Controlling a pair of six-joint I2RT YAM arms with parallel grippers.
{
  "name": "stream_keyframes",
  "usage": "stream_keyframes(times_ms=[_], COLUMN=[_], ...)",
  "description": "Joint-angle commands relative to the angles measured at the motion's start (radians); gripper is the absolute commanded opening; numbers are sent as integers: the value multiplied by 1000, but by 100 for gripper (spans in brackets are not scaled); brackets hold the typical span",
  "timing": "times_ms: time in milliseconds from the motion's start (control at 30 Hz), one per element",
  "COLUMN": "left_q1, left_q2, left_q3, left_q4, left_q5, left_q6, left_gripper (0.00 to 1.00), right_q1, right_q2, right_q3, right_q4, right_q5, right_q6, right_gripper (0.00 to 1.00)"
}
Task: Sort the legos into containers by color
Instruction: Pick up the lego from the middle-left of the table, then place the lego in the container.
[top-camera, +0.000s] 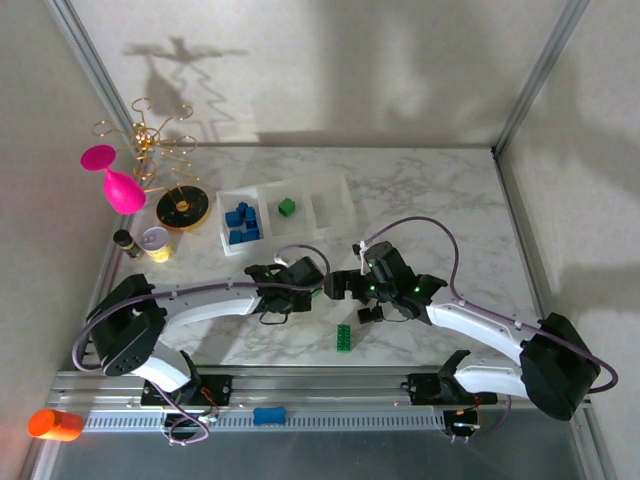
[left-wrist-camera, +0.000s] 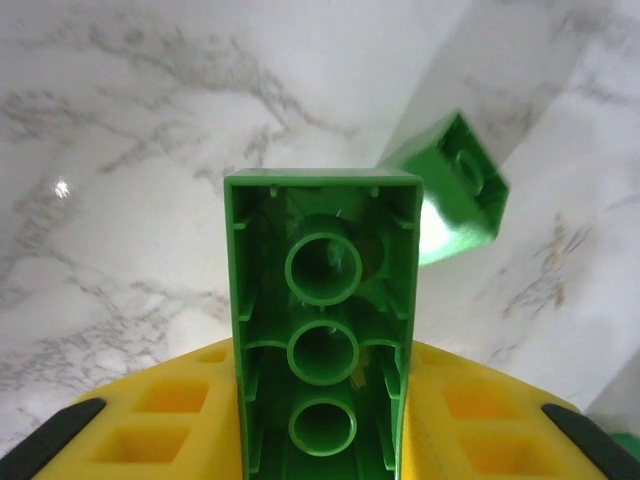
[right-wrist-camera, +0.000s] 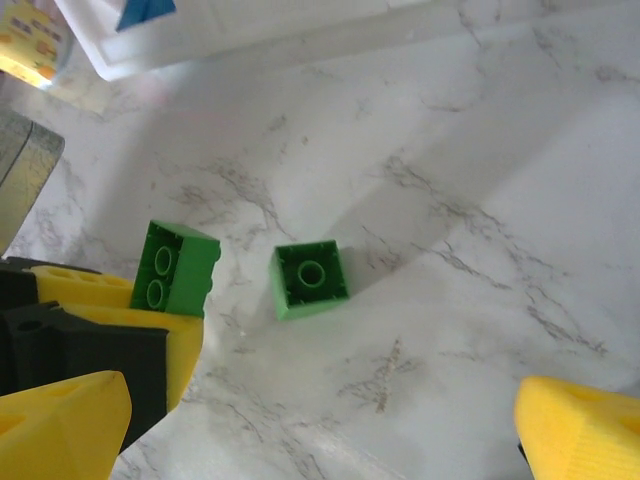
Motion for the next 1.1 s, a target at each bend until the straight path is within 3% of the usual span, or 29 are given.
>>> stream_keyframes(times_ms=[0, 267, 500, 733, 1067], left_q1=[47, 236, 377, 448, 464], left_q2=[-42, -20, 121, 325, 494], left_q3=[58, 216, 378, 535, 677], left_q4=[-54, -43, 25, 49, 33], left_q5=[-52, -106, -85, -43, -87], left_q6=[57, 209, 301, 338, 369], left_gripper=[26, 27, 27, 26, 26], right_q1=[-2, -51, -78, -90, -98], right_q2=[-21, 21, 72, 138, 157], right_q3=[51, 110, 146, 175, 178], right_q4=[0, 26, 70, 98, 106], right_q5=[32, 22, -5, -21, -28], right_q6=[4, 27, 47, 44, 39], right_gripper=[99, 99, 99, 99, 99])
